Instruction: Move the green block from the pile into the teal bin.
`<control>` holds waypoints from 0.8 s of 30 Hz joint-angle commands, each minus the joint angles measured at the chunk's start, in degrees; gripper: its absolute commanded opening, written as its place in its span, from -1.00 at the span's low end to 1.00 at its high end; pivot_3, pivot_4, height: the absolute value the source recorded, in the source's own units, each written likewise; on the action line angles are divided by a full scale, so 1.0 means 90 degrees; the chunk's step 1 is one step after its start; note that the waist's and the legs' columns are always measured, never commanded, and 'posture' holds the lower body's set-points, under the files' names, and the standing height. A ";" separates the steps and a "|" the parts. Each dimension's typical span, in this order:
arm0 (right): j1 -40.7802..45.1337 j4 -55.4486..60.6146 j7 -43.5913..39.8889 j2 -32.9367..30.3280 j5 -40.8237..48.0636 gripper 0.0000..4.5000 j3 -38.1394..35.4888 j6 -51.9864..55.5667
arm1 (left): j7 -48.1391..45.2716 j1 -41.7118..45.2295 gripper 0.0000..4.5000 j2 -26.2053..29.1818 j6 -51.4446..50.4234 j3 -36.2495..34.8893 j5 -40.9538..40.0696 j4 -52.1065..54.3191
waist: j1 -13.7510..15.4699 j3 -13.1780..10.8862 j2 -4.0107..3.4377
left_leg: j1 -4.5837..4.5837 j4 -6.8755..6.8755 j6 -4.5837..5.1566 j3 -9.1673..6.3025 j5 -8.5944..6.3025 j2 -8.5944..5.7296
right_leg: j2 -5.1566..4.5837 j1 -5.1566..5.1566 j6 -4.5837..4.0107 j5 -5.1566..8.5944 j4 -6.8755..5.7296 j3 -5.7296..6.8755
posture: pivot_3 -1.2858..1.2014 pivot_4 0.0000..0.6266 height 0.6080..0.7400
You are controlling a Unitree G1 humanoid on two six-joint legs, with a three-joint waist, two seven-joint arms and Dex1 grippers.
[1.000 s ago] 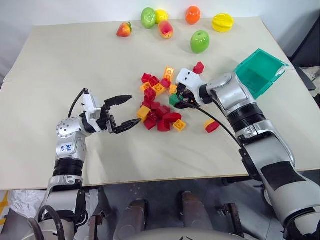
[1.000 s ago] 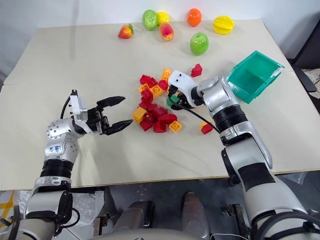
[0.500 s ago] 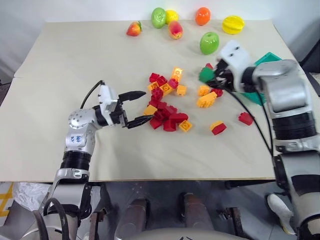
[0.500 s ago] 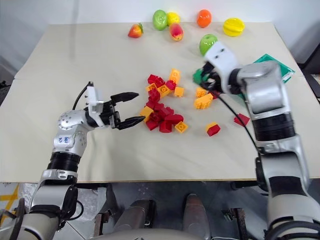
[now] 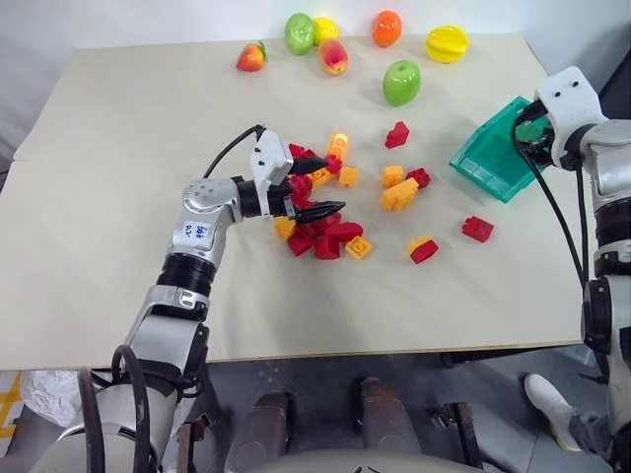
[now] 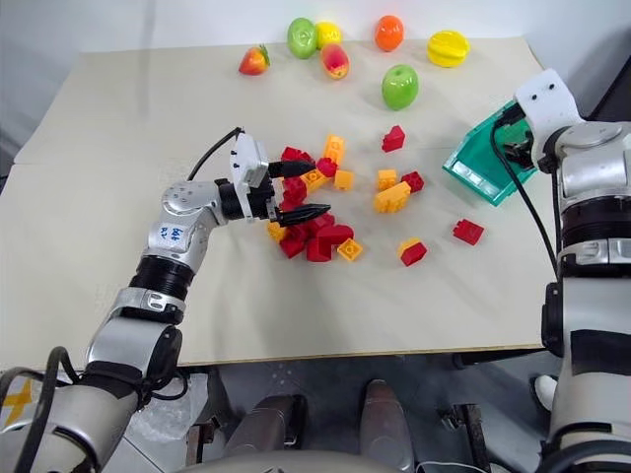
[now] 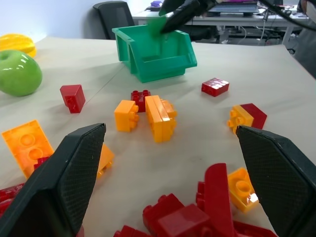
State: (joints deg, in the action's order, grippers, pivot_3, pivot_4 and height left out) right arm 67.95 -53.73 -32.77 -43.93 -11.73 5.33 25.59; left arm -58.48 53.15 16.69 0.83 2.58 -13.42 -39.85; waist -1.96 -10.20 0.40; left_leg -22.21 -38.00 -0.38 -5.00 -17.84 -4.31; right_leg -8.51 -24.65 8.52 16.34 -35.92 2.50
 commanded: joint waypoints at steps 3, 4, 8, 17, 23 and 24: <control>0.0230 0.0289 -0.0369 -0.0173 0.0291 0.98 -0.0276 -0.0315 | 0.0346 -0.0053 1.00 0.0203 -0.0787 -0.0564 -0.0394 0.0484 | 0.0016 -0.0001 -0.0001 | 0.0000 -0.0002 0.0000 -0.0005 0.0000 0.0001 | 0.0000 -0.0002 0.0000 0.0000 -0.0001 -0.0002 | 0.03 -0.52 1.00; 0.0110 0.0543 -0.0563 -0.0219 0.0378 0.98 -0.0314 -0.0228 | 0.0348 -0.0161 1.00 0.0259 -0.0939 -0.0656 -0.0480 0.0652 | 0.0018 0.0000 -0.0001 | -0.0001 -0.0002 0.0000 -0.0010 0.0000 0.0001 | 0.0000 -0.0002 0.0000 0.0000 -0.0001 -0.0002 | 0.03 -0.52 1.00; -0.1509 0.2967 -0.2060 -0.0563 0.1407 0.98 -0.0736 0.0305 | 0.0342 -0.1011 1.00 0.0723 -0.1508 -0.1132 -0.0939 0.1813 | 0.0048 0.0000 -0.0001 | -0.0003 -0.0006 -0.0001 -0.0055 -0.0001 0.0009 | 0.0004 0.0004 0.0001 0.0000 0.0005 0.0003 | 0.03 -0.52 1.00; -0.4918 0.5562 -0.4297 -0.0133 0.4236 0.98 -0.2725 -0.0853 | -0.0031 -0.3264 1.00 0.2096 -0.2646 -0.1879 -0.1588 0.3458 | 0.0091 -0.0002 -0.0003 | 0.0006 -0.0010 0.0003 -0.0065 -0.0003 0.0013 | -0.0001 0.0023 0.0009 -0.0005 0.0011 0.0001 | 0.03 -0.52 1.00; -0.5501 0.4545 -0.4991 -0.0609 0.3749 0.98 -0.2294 -0.1686 | -0.0303 -0.3975 1.00 0.2559 -0.1995 -0.2261 -0.1506 0.3228 | 0.0211 -0.0006 -0.0009 | 0.0019 -0.0033 0.0013 -0.0050 0.0007 0.0012 | -0.0004 0.0032 0.0003 -0.0027 0.0024 -0.0023 | 0.03 -0.52 1.00; -0.5505 0.4462 -0.5051 -0.0623 0.3752 0.98 -0.2274 -0.1796 | -0.0293 -0.4008 1.00 0.2593 -0.1982 -0.2320 -0.1535 0.3202 | 0.0218 -0.0006 -0.0009 | 0.0021 -0.0033 0.0012 -0.0050 0.0008 0.0013 | -0.0002 0.0034 0.0000 -0.0029 0.0024 -0.0022 | 0.03 -0.52 1.00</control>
State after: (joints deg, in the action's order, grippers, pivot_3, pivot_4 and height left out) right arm 18.55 -13.18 -76.43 -48.75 21.76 -15.26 11.97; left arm -60.65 16.89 39.20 -18.36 -16.31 -25.71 -12.04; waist 0.00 -10.24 0.32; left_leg -22.02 -38.30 -0.27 -5.45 -17.76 -4.19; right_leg -8.53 -24.35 8.52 16.08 -35.72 2.30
